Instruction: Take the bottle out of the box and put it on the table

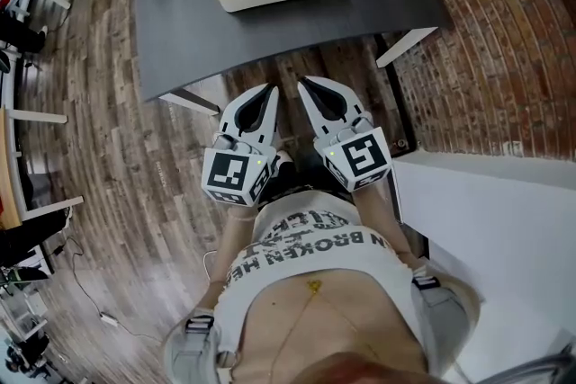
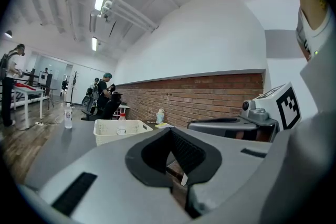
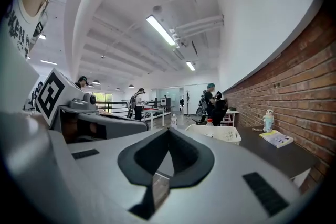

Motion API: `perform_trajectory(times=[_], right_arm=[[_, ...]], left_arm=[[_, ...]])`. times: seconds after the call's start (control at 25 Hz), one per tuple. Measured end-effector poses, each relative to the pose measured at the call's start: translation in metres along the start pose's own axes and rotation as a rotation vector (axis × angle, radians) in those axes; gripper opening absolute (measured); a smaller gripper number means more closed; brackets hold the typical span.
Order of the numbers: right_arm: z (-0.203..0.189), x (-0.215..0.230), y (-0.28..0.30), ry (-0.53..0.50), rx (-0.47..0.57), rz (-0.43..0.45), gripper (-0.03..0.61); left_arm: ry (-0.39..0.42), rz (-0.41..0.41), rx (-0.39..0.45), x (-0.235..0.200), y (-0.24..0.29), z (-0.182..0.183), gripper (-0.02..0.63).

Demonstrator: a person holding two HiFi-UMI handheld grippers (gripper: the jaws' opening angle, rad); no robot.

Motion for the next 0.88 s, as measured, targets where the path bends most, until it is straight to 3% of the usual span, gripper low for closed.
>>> perform_trajectory(times=[0.4, 0.88], right_arm=[[-0.001, 0.015, 0.009, 0.034, 0.003, -0.021, 0.008], [0.029, 0.055, 0.071, 0.034, 0.023, 0.008, 0.008]], left_arm=[[-0.011, -0.015, -0.006, -0.014, 0.015, 0.003, 0.006], [-0.006, -0.026, -0.015, -0.060, 0.065, 0.031, 0.006]])
Point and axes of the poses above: the fingertips, and each gripper's own axes: y forward along the fingers, x to its right, z out of its top, the point moved 8 cm from there along -y, backward along the fingers, and after that the axes turned 13 degrees about -x, right-handed, at the moved point
